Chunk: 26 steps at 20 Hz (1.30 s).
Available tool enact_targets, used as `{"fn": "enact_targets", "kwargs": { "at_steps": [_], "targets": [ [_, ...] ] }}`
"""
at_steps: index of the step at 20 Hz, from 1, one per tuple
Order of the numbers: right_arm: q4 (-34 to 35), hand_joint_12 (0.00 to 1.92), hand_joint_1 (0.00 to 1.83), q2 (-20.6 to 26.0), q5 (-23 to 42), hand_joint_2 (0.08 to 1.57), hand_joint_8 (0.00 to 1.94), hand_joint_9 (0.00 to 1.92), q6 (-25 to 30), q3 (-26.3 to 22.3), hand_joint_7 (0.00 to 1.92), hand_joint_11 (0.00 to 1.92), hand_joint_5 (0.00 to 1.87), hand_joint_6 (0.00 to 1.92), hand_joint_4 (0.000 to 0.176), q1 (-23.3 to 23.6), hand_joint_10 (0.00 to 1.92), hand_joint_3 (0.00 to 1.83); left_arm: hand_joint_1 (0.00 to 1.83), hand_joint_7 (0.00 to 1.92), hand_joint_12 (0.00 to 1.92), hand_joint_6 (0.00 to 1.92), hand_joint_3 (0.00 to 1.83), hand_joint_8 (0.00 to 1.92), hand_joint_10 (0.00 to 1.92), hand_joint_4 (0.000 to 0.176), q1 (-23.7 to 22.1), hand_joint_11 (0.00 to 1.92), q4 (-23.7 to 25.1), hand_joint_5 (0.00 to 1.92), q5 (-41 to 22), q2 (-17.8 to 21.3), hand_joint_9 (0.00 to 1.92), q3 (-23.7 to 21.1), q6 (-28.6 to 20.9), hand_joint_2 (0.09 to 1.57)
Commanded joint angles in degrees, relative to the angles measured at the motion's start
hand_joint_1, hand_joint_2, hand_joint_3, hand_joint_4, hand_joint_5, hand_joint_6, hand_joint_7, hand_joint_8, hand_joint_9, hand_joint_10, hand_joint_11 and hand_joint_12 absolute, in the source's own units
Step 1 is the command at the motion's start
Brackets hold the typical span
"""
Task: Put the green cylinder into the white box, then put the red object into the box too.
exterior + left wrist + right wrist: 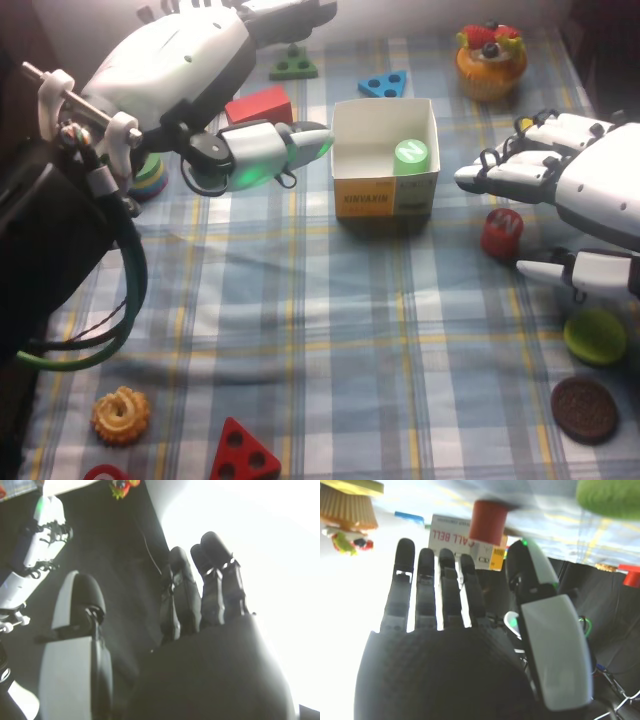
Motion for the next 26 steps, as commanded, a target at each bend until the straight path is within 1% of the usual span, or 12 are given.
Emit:
{"fn": "enact_targets", "kwargs": {
  "at_steps": [1, 2, 3, 6, 8, 11, 13, 15, 21, 24, 25, 26],
  "targets": [
    [-0.5, 1.30, 0.82, -0.4, 5.8, 1.28, 0.02, 0.00, 0.2, 0.3, 0.35, 0.00, 0.28, 0.02, 0.000, 1.1, 0.71, 0.00, 0.82, 0.49, 1.54, 0.00, 0.00, 0.02, 1.04, 0.063, -0.2, 0.00, 2.0, 0.37, -6.5, 0.4, 0.02, -0.3, -0.3, 1.15],
    [-0.5, 1.36, 0.82, -0.7, 5.5, 1.28, 0.02, 0.00, 0.2, 0.6, 0.36, 0.00, 0.30, 0.03, 0.000, 1.3, 0.75, 0.00, 0.85, 0.51, 1.64, 0.01, 0.00, 0.03, 1.13, 0.049, 0.0, 0.00, 2.0, 0.38, -6.3, 0.5, 0.02, -0.4, -0.3, 1.15],
    [-0.5, 1.37, 0.81, -1.0, 5.2, 1.29, 0.02, 0.00, 0.2, 0.8, 0.37, 0.00, 0.30, 0.03, 0.000, 1.5, 0.78, 0.00, 0.84, 0.52, 1.67, 0.00, 0.00, 0.03, 1.19, 0.047, 0.2, 0.00, 2.0, 0.39, -6.3, 0.5, 0.00, -0.4, -0.3, 1.15],
    [-0.5, 1.52, 0.86, -1.7, 4.6, 1.30, 0.09, 0.00, 0.2, 1.4, 0.50, 0.00, 0.36, 0.06, 0.000, 1.7, 1.02, 0.00, 0.83, 0.51, 1.63, 0.01, 0.00, 0.03, 1.14, 0.058, 0.4, 0.00, 2.0, 0.39, -6.4, 0.6, 0.00, -0.6, -0.3, 1.16],
    [-0.5, 1.59, 0.80, -1.8, 4.6, 1.33, 0.43, 0.00, 0.2, 1.5, 0.37, 0.00, 0.38, 0.09, 0.000, 1.7, 1.10, 0.00, 0.83, 0.50, 1.62, 0.00, 0.00, 0.03, 1.13, 0.056, 0.4, 0.00, 2.1, 0.38, -6.6, 0.6, 0.00, -0.7, -0.3, 1.17],
    [-0.5, 1.63, 0.79, -1.8, 4.5, 1.36, 0.74, 0.00, 0.2, 1.3, 0.28, 0.00, 0.38, 0.13, 0.000, 1.7, 1.16, 0.00, 0.80, 0.48, 1.53, 0.00, 0.00, 0.01, 1.02, 0.073, 0.7, 0.00, 2.2, 0.37, -6.9, 0.8, 0.01, -0.9, -0.3, 1.16],
    [-0.5, 1.63, 0.82, -1.7, 4.6, 1.37, 0.75, 0.00, 0.2, 1.3, 0.26, 0.00, 0.38, 0.14, 0.000, 1.7, 1.13, 0.00, 0.82, 0.48, 1.49, 0.00, 0.00, 0.01, 0.96, 0.059, 1.0, 0.00, 2.1, 0.37, -7.2, 1.0, 0.04, -1.1, -0.3, 1.17],
    [-0.5, 1.56, 0.86, -1.7, 4.5, 1.39, 0.62, 0.00, 0.2, 1.4, 0.28, 0.00, 0.37, 0.18, 0.000, 1.7, 1.06, 0.00, 0.82, 0.49, 1.53, 0.00, 0.00, 0.01, 1.02, 0.071, 1.0, 0.00, 2.1, 0.36, -7.2, 1.0, 0.03, -1.1, -0.3, 1.17],
    [-0.5, 1.64, 0.92, -1.7, 3.8, 1.41, 0.68, 0.02, 0.2, 1.7, 0.36, 0.00, 0.35, 0.26, 0.000, 1.7, 1.17, 0.00, 0.82, 0.49, 1.54, 0.00, 0.00, 0.01, 1.03, 0.064, 1.1, 0.00, 2.1, 0.37, -7.2, 1.0, 0.02, -1.1, -0.3, 1.18],
    [-0.5, 1.71, 0.97, -1.8, 3.3, 1.37, 0.80, 0.04, 0.2, 1.9, 0.35, 0.00, 0.35, 0.36, 0.000, 1.7, 1.24, 0.00, 0.84, 0.49, 1.51, 0.00, 0.00, 0.01, 0.98, 0.049, 1.1, 0.00, 2.1, 0.37, -7.3, 1.0, 0.04, -1.1, -0.3, 1.18],
    [-0.3, 1.75, 1.19, -2.0, 3.2, 1.34, 1.44, 0.12, 0.2, 2.1, 0.54, 0.00, 0.38, 0.60, 0.000, 1.7, 1.26, 0.00, 0.82, 0.48, 1.53, 0.00, 0.00, 0.01, 1.01, 0.055, 1.1, 0.00, 2.1, 0.37, -7.3, 1.0, 0.02, -1.1, -0.3, 1.18],
    [-0.2, 1.80, 1.14, -2.2, 3.0, 1.30, 1.41, 0.24, 0.2, 2.3, 0.72, 0.00, 0.51, 1.39, 0.000, 1.7, 1.29, 0.01, 0.81, 0.48, 1.53, 0.00, 0.00, 0.01, 1.01, 0.057, 1.1, 0.00, 2.1, 0.37, -7.3, 1.0, 0.01, -1.1, -0.3, 1.19]
  ]
}}
